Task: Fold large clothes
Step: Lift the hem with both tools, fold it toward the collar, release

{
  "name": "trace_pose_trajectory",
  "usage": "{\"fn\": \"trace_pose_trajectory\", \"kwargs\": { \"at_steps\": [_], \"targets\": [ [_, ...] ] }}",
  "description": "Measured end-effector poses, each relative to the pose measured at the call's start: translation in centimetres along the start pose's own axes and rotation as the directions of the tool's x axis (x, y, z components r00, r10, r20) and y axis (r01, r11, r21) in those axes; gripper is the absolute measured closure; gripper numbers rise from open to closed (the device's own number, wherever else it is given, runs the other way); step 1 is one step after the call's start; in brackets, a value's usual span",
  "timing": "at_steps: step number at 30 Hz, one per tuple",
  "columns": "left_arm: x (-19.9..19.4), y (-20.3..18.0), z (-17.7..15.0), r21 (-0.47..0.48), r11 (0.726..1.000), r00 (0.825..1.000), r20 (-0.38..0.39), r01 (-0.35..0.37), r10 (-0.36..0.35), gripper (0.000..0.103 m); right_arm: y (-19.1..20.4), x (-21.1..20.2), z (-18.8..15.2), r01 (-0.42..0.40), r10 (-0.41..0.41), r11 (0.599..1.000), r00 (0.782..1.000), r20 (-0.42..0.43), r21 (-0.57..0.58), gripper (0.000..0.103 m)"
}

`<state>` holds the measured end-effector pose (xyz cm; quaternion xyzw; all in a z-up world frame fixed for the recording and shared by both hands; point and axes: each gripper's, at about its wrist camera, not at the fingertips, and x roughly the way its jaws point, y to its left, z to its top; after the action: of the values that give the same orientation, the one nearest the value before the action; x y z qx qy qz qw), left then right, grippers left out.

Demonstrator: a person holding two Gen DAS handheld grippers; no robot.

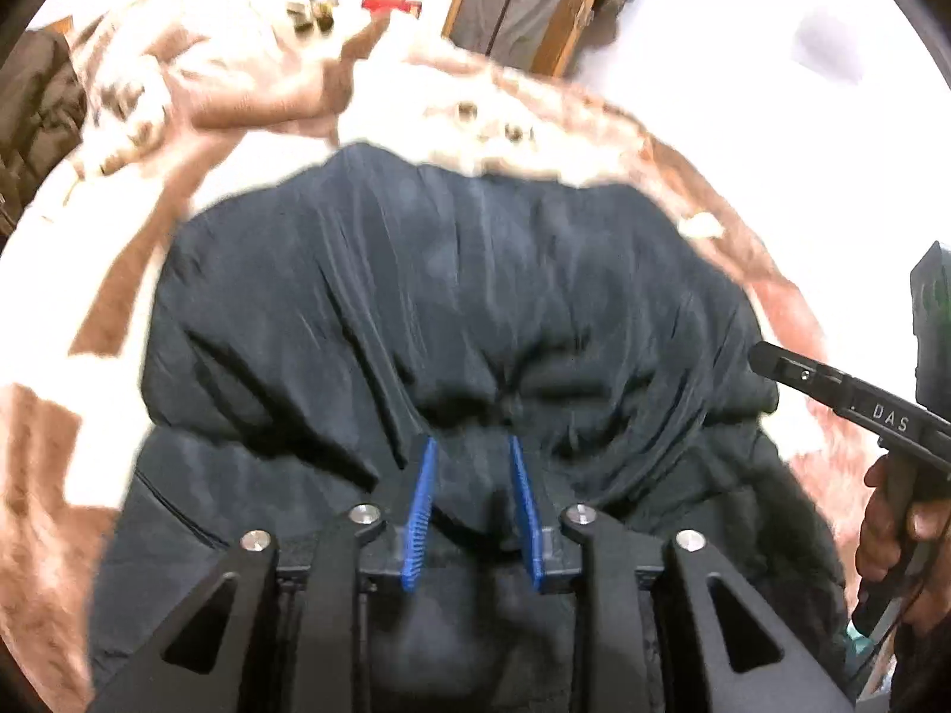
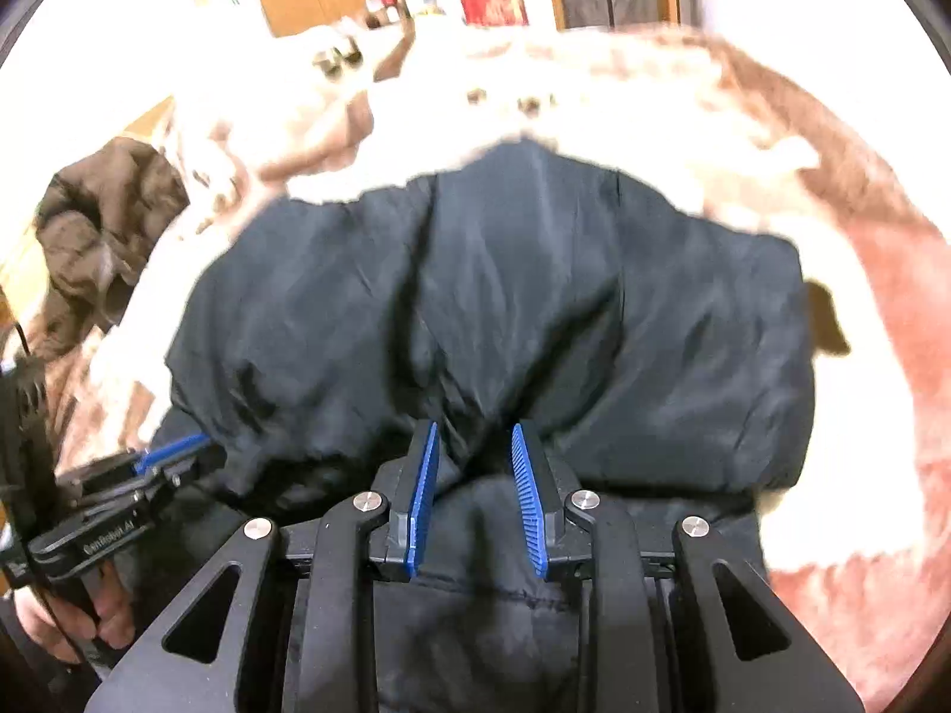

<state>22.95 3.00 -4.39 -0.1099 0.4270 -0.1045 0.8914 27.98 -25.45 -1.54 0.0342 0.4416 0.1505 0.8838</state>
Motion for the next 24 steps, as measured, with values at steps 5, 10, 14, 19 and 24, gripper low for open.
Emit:
{"fn": "trace_pose_trajectory", "kwargs": {
  "at_steps": [5,10,14,19,24],
  "targets": [
    [1.3,2.8,3.9,-0.046,0.995,0.993,0.065,-0.093,0.096,0.065,1.8,2.0,2.7,-0.049,0.051,0.997,0.998,0.03,-0.057,0.077],
    [5.8,5.0,1.3,-0.083,0.99,0.993,-0.034,-0.115,0.113,0.065,-0.2,9.3,0.3,-0.007,0.005,1.0,0.994,-0.105,-0.013,0.078],
    [6.7,4.4,0.0,-0.062,0.99,0.992,-0.016,-0.124,0.123,0.065,-1.1,10.2,-0.7,-0.004,0.001,0.999,0.996,-0.091,-0.035,0.079],
    [4.2,3.9,0.5,-0.067,0.992,0.994,-0.045,-0.107,0.104,0.065,-0.3,7.5,0.4,0.02,-0.026,0.998,0.995,-0.1,-0.062,0.078],
    [1.0,3.7,3.7,-0.027,0.993,0.991,0.07,-0.115,0.116,0.065,-0.7,3.1,3.3,0.023,-0.02,0.997,0.999,0.041,-0.075,0.077]
  ]
}}
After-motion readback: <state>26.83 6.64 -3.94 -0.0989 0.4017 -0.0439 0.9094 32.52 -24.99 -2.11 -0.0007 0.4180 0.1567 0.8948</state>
